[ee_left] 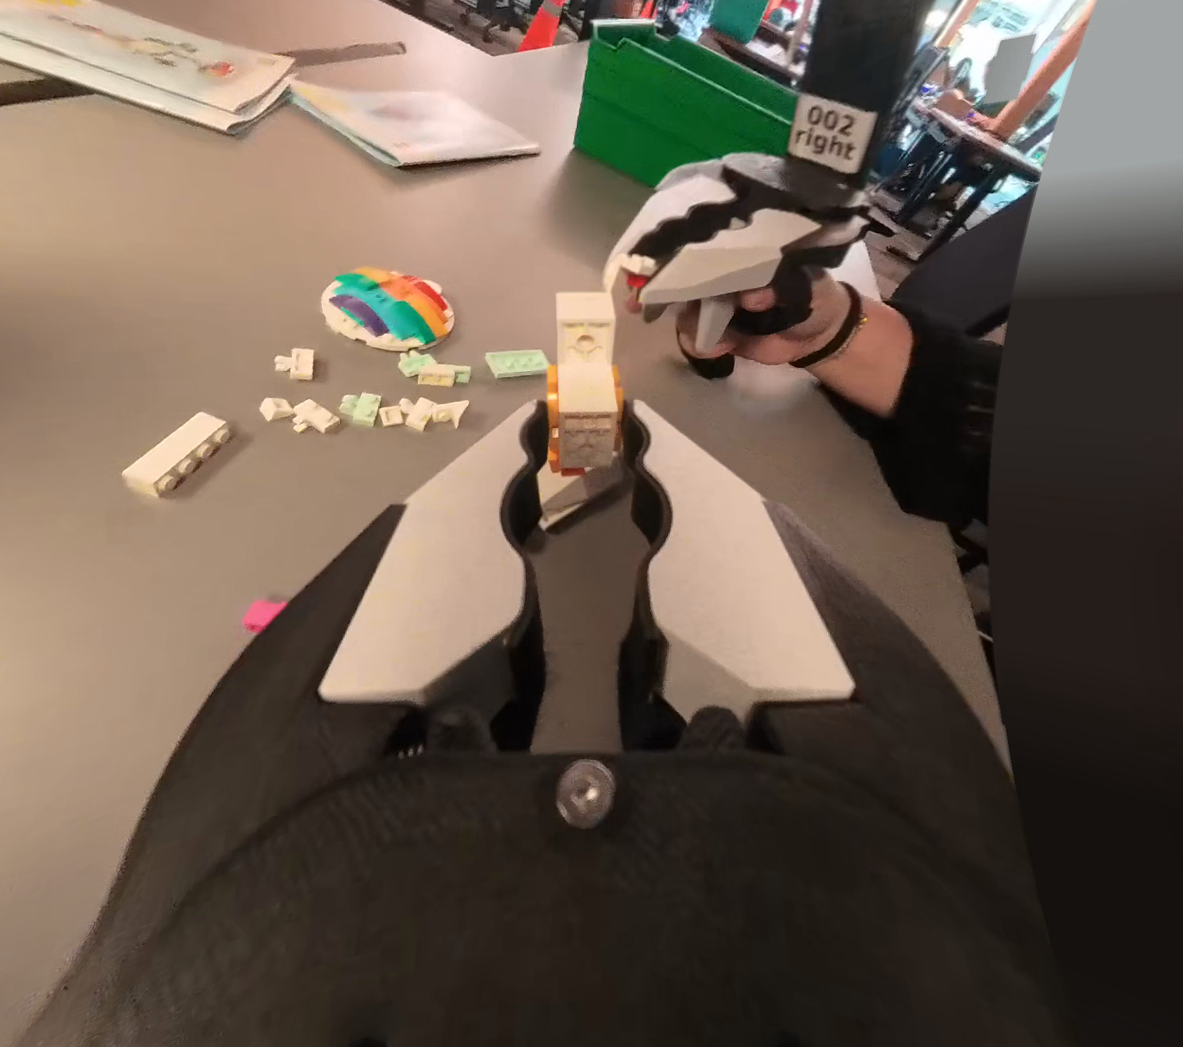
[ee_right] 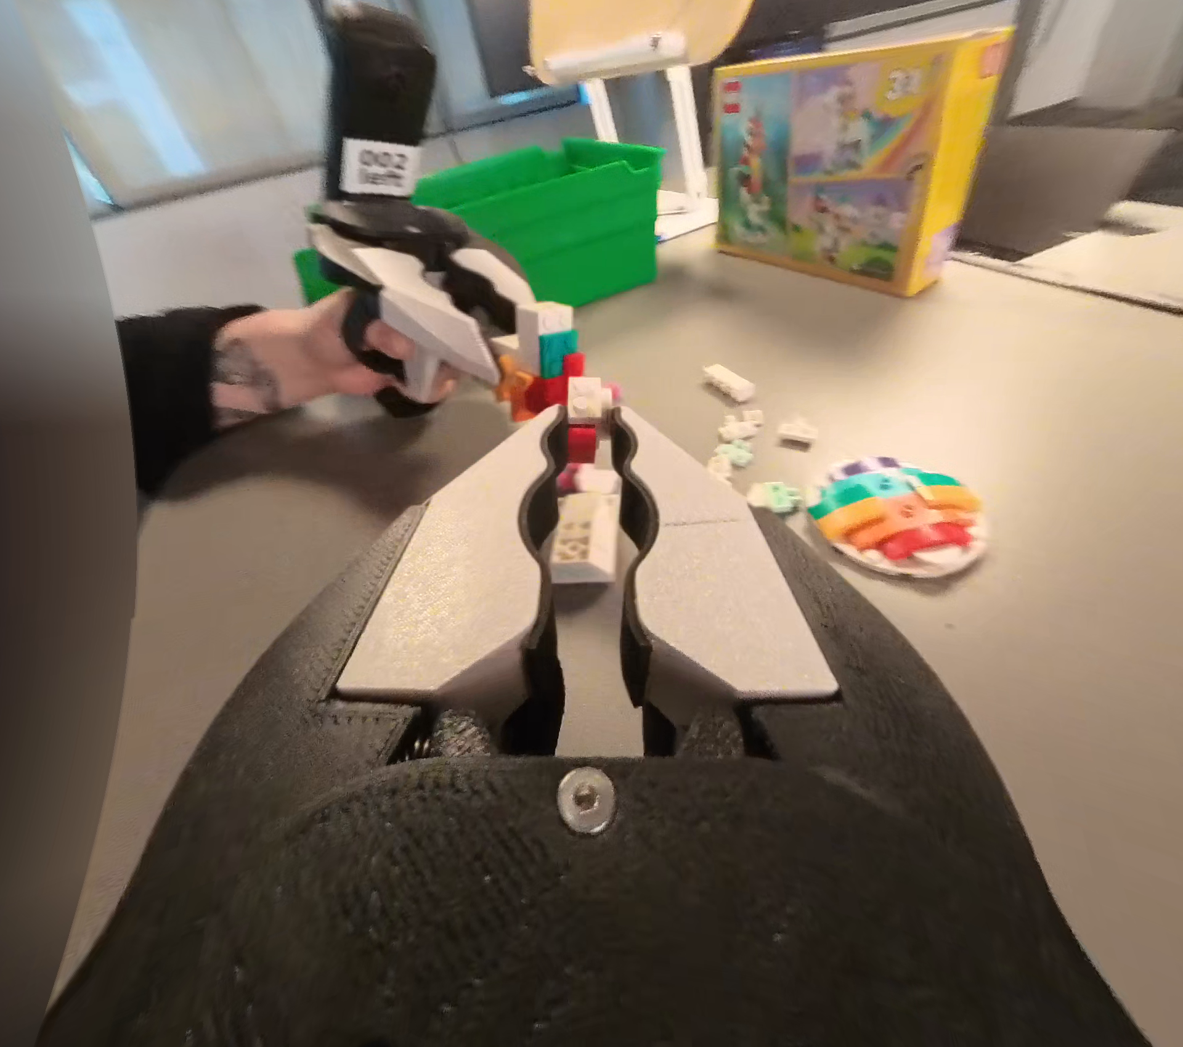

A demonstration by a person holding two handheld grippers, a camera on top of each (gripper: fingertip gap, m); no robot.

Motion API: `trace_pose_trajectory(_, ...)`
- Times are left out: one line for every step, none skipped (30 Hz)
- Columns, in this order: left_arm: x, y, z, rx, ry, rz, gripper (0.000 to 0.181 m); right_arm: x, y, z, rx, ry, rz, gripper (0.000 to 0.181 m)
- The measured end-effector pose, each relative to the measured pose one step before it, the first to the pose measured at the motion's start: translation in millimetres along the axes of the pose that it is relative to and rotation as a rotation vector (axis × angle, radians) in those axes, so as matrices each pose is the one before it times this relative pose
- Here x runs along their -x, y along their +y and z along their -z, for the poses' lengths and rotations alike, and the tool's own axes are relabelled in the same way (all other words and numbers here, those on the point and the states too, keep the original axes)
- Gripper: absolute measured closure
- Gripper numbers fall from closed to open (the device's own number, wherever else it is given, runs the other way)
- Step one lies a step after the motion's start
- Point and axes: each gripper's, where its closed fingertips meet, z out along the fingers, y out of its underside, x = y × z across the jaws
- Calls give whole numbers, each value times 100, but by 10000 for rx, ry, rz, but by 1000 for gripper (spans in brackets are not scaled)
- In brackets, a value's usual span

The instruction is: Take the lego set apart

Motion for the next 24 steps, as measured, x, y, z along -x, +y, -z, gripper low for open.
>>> trace_pose_trajectory(89, 153, -149, 38, -64, 25, 159, -169, -99, -140, -25, 192, 178, 170)
trace_pose_trajectory(61, 229, -151, 99, -52, -17, 159, 100, -70, -187, -42, -39, -9, 170)
trace_pose_trajectory(22, 248, -149, 103, -15, -59, 159, 90, 110, -190, 64, -63, -78, 171)
trace_pose_trajectory(12, 219, -141, 83, 2, -55, 159, 47, 122, -139, 88, -34, -4, 170)
trace_pose_trajectory(-69, 197, -129, 75, 56, -35, 159, 104, -7, -33, 4, -56, 82, 170)
trace_pose_trajectory(-299, 111, -100, 29, 230, -66, 159, 221, -38, 17, -26, -131, 90, 170)
trace_pose_trajectory(-537, -42, -52, -51, 379, -90, 159, 359, -7, 39, -8, -235, 55, 170)
trace_pose_trajectory(-519, -141, -5, -85, 341, -63, 159, 449, -52, 56, -44, -313, -1, 170)
trace_pose_trajectory(-487, -178, 8, -107, 307, -38, 159, 535, -62, 51, -70, -385, -97, 167)
trace_pose_trajectory(-219, -178, 23, -104, 139, 37, 159, 423, 54, 32, 10, -367, -225, 162)
trace_pose_trajectory(29, -69, 53, -43, 0, 69, 159, 44, 195, 19, 118, -156, -263, 160)
trace_pose_trajectory(113, 4, 57, 8, -23, 45, 159, -225, 223, 45, 167, 64, -124, 157)
trace_pose_trajectory(192, -19, 89, -9, -64, 49, 159, -244, 307, 71, 248, 152, 79, 155)
trace_pose_trajectory(150, -48, 92, -22, -52, 53, 159, -264, 572, 55, 446, 229, 200, 153)
trace_pose_trajectory(27, -40, 78, -5, 13, 50, 159, -249, 964, 13, 704, 255, 224, 150)
trace_pose_trajectory(-19, -57, 62, -9, 31, 25, 159, -109, 1301, -89, 902, 161, 174, 145)
trace_pose_trajectory(-9, -20, 34, 12, 10, -12, 159, 22, 1434, -194, 950, 77, 70, 140)
trace_pose_trajectory(20, 93, -4, 76, -8, -13, 159, -20, 1410, -271, 922, 99, 1, 137)
trace_pose_trajectory(85, 195, -49, 131, -45, 4, 159, -112, 1363, -300, 875, 172, 34, 133)
trace_pose_trajectory(58, 259, -100, 150, -38, -12, 159, -148, 743, -194, 499, 226, 139, 131)
trace_pose_trajectory(-8, 307, -140, 183, -7, -27, 159, -45, 220, 1, 210, 160, 166, 132)
trace_pose_trajectory(-24, 298, -171, 179, -10, -72, 159, -121, 230, 101, 206, 168, 151, 131)
trace_pose_trajectory(-28, 279, -161, 175, -42, -90, 159, -248, 158, 130, 111, 245, 165, 132)
trace_pose_trajectory(-69, 170, -125, 131, -16, -99, 159, -94, 22, 169, 14, 133, 182, 128)
